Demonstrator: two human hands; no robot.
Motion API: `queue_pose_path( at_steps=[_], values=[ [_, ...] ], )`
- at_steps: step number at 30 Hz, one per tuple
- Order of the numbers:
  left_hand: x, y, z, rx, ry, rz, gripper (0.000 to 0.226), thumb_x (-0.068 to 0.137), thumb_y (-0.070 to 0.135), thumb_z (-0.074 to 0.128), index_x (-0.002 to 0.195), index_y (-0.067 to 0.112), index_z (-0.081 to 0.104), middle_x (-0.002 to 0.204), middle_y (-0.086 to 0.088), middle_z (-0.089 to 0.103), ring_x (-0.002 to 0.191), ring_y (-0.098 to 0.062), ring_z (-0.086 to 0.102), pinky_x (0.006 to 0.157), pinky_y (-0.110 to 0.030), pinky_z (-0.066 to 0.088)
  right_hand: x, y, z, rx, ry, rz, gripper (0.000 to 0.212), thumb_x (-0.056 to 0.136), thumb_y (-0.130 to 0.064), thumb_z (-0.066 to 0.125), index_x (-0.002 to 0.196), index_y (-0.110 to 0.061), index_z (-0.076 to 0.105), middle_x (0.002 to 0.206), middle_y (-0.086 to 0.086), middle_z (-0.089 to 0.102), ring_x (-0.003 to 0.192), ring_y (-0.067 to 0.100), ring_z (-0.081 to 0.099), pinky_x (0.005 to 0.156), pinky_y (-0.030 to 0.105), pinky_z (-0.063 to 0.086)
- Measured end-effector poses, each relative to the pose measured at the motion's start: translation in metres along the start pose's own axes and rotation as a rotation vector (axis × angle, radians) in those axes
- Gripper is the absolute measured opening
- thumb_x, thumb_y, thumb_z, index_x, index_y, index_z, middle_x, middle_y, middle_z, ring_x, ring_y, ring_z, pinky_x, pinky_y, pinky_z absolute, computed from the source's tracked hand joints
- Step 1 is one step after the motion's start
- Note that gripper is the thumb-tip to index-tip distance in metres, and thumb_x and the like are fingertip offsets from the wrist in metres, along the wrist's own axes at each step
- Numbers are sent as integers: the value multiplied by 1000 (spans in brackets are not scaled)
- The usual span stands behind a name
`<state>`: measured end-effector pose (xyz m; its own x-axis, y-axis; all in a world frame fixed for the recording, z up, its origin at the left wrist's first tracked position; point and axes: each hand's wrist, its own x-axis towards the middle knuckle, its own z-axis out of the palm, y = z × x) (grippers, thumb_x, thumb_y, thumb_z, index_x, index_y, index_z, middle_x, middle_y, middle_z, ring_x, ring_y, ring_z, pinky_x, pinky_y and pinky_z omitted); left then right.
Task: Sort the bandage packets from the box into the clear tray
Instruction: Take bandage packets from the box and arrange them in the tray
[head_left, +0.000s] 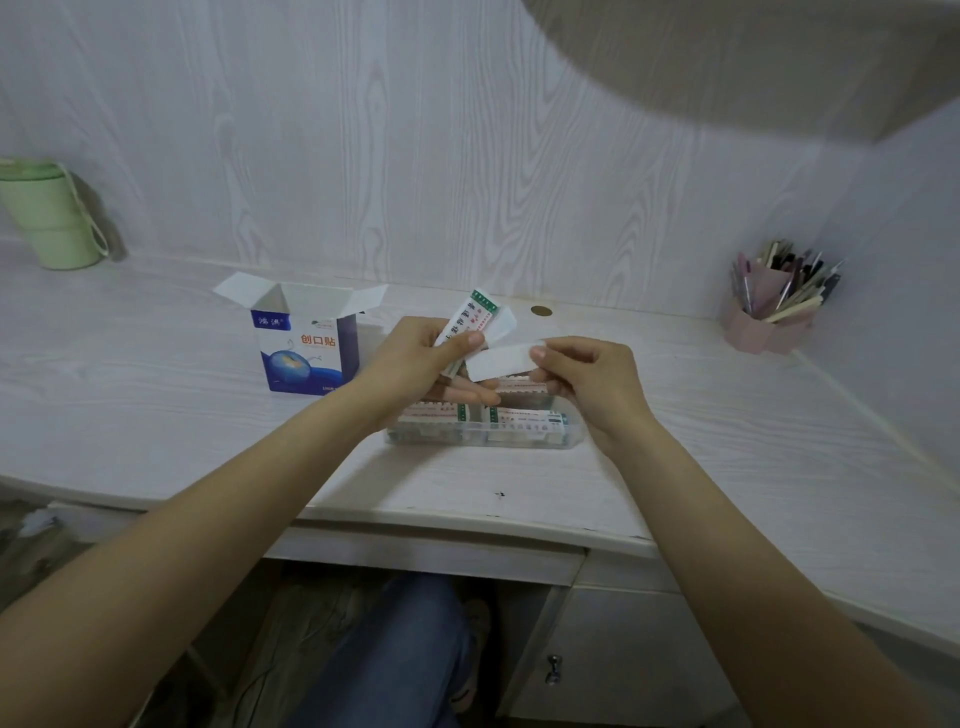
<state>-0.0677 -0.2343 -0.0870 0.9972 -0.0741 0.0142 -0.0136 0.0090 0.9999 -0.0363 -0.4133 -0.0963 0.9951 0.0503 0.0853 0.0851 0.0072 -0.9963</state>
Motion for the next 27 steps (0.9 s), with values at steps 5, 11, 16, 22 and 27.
queue_pose_path(
  at_steps=[5,11,16,22,27],
  values=[
    [5,-1,-3,66,96,32,18,96,17,51,93,3,61,73,-15,70,58,-21,70,48,-19,54,2,3,-12,124,-13,52,17,87,-13,66,77,1,68,72,9,68,68,12,66,72,18,56],
    [6,-1,1,38,93,46,18,97,17,51,91,3,61,72,-16,70,59,-22,71,48,-19,53,5,13,-20,-416,1,-66,10,75,-4,76,71,-12,71,73,4,69,70,12,63,72,21,52],
    [6,-1,3,37,82,45,19,97,17,51,90,3,61,70,-14,70,59,-23,71,48,-20,53,5,15,-13,-822,-42,-167,4,78,-6,73,76,-9,74,69,-3,65,65,3,56,56,1,38],
    [6,-1,3,59,81,41,18,97,19,51,91,5,61,71,-14,71,62,-24,71,51,-21,55,1,21,-2,-1124,-81,-224,4,81,-16,71,78,-17,72,79,-1,67,79,16,60,67,27,47],
    [6,-2,3,70,71,38,17,97,18,51,91,5,61,68,-11,71,60,-22,71,52,-22,56,0,18,0,-1169,-103,-281,5,82,-21,70,79,-17,73,78,-4,67,78,14,59,68,29,45]
  ],
)
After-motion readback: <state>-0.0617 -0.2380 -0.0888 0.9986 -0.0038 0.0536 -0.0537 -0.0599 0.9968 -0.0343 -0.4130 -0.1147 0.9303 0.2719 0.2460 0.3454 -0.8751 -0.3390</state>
